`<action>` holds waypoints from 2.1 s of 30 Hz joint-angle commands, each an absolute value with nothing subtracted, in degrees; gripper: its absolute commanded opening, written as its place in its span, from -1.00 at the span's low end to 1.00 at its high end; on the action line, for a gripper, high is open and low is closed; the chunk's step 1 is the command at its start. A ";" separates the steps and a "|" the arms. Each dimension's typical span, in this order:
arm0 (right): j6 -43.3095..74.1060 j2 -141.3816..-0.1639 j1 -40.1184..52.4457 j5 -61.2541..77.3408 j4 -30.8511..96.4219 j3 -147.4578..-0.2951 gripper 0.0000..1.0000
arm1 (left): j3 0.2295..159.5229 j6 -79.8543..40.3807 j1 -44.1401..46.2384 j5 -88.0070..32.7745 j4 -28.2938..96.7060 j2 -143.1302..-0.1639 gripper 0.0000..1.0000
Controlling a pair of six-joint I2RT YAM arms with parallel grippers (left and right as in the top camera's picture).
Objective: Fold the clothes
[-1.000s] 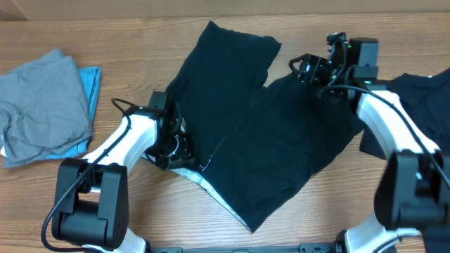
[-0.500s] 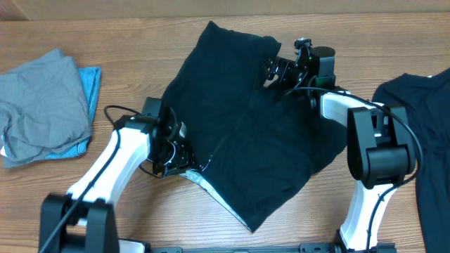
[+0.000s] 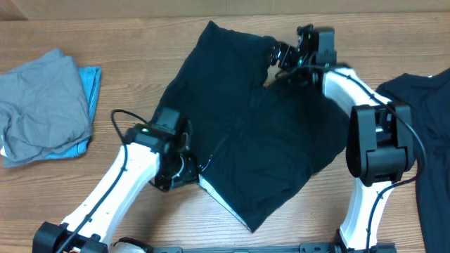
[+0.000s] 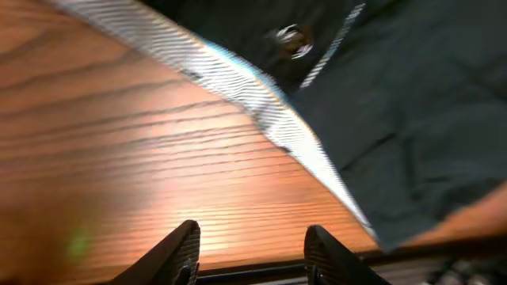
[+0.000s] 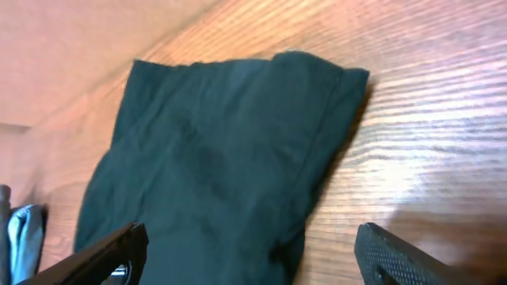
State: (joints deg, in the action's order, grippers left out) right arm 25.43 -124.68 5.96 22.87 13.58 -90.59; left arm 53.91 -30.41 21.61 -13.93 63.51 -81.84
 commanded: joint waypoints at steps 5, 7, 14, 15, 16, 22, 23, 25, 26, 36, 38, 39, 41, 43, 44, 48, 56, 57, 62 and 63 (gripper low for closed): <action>25.39 -124.95 5.85 20.38 20.40 -98.35 0.74 | 51.05 -36.91 28.71 -4.69 62.65 -81.32 1.00; 25.41 -125.75 5.89 20.36 20.25 -98.35 0.74 | 49.80 -37.52 29.65 -4.71 61.67 -81.32 1.00; 25.54 -130.45 6.22 20.58 19.18 -99.92 0.74 | 47.13 -39.55 30.13 -5.67 59.66 -81.32 1.00; 25.54 -131.13 6.42 20.56 18.52 -99.92 0.74 | 47.11 -39.81 30.13 -5.82 59.51 -81.32 1.00; 25.54 -131.81 6.66 20.56 17.91 -99.92 0.74 | 47.11 -40.32 30.13 -5.96 59.37 -81.32 1.00; 25.28 -134.78 8.34 20.36 13.13 -99.92 0.74 | 47.11 -40.53 30.13 -7.09 59.05 -81.32 1.00; 25.28 -135.04 8.58 20.38 12.60 -99.92 0.74 | 47.11 -40.53 30.13 -7.09 59.05 -81.32 1.00; 25.30 -135.31 9.06 20.14 11.73 -99.92 0.73 | 47.11 -40.53 30.13 -7.11 59.07 -81.32 1.00; 25.30 -135.50 9.34 19.77 11.44 -99.92 0.72 | 47.11 -40.53 30.13 -7.11 59.07 -81.32 1.00; 25.28 -136.33 10.92 10.87 11.60 -99.81 0.51 | 47.11 -40.53 30.13 -7.11 58.33 -81.32 1.00; 25.30 -136.33 10.92 9.96 11.68 -99.74 0.46 | 47.11 -40.53 30.13 -7.11 58.26 -81.32 1.00; 25.30 -136.33 10.92 9.32 11.86 -99.72 0.44 | 47.11 -40.53 30.13 -7.11 58.22 -81.32 1.00; 25.30 -136.33 10.92 7.20 12.34 -99.72 0.36 | 47.11 -40.53 30.13 -7.11 58.17 -81.32 1.00; 25.30 -136.38 10.92 6.79 12.53 -99.72 0.31 | 47.11 -40.53 30.13 -7.11 58.17 -81.32 1.00; 25.32 -136.38 10.92 6.81 12.71 -99.72 0.29 | 47.11 -40.53 30.13 -7.11 58.17 -81.32 1.00; 25.30 -136.38 10.92 6.81 12.88 -99.72 -0.10 | 47.11 -40.53 30.13 -7.09 58.00 -81.32 1.00; 25.34 -136.38 10.17 6.87 12.82 -99.72 -0.92 | 47.11 -40.51 30.13 -7.09 58.06 -81.32 1.00; 25.34 -136.38 9.93 6.85 12.93 -99.72 -0.92 | 47.11 -40.53 30.13 -7.09 58.06 -81.32 1.00; 25.39 -136.38 8.51 6.85 13.21 -99.72 -0.92 | 47.11 -40.51 30.13 -7.11 58.06 -81.32 1.00; 25.39 -136.38 8.12 6.85 13.37 -99.72 -0.92 | 47.11 -40.51 30.13 -7.11 58.06 -81.32 1.00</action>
State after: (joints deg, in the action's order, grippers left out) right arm 25.43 -135.52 9.91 7.29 13.26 -98.48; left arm 47.48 -39.11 29.91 -6.83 58.06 -81.84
